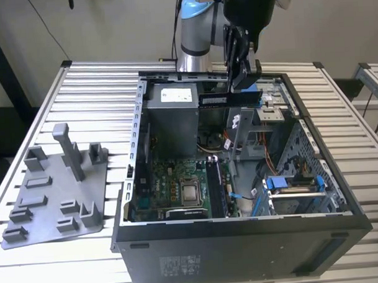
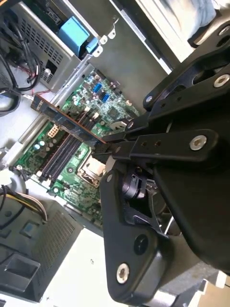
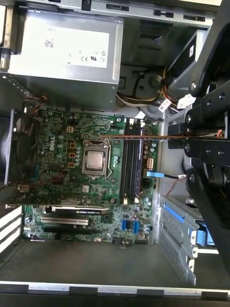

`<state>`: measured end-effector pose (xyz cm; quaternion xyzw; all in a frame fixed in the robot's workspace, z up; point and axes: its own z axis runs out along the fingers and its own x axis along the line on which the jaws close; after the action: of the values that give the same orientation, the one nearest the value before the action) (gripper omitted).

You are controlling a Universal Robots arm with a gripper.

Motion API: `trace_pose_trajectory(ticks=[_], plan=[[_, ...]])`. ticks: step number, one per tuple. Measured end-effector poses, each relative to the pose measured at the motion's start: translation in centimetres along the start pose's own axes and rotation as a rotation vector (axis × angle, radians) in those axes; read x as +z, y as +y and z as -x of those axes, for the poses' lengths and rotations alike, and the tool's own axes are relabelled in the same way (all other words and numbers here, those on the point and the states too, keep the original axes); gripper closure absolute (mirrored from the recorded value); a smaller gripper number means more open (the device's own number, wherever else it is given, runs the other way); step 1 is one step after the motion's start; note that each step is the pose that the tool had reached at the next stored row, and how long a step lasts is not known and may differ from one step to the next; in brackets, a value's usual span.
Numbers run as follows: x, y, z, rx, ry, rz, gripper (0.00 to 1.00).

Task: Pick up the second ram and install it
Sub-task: 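Pick up the second ram and move it above second insertion slot, then insert the second ram into the second slot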

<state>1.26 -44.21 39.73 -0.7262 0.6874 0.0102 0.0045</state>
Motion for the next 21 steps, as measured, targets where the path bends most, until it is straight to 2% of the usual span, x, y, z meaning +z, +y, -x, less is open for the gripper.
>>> trace_pose_trajectory(ticks=[15,21], plan=[[0.0,0.0,-0.01,0.003,0.0,-0.0001,0.86],[0.04,0.0,-0.05,0.03,-0.0002,-0.0007,0.86]])
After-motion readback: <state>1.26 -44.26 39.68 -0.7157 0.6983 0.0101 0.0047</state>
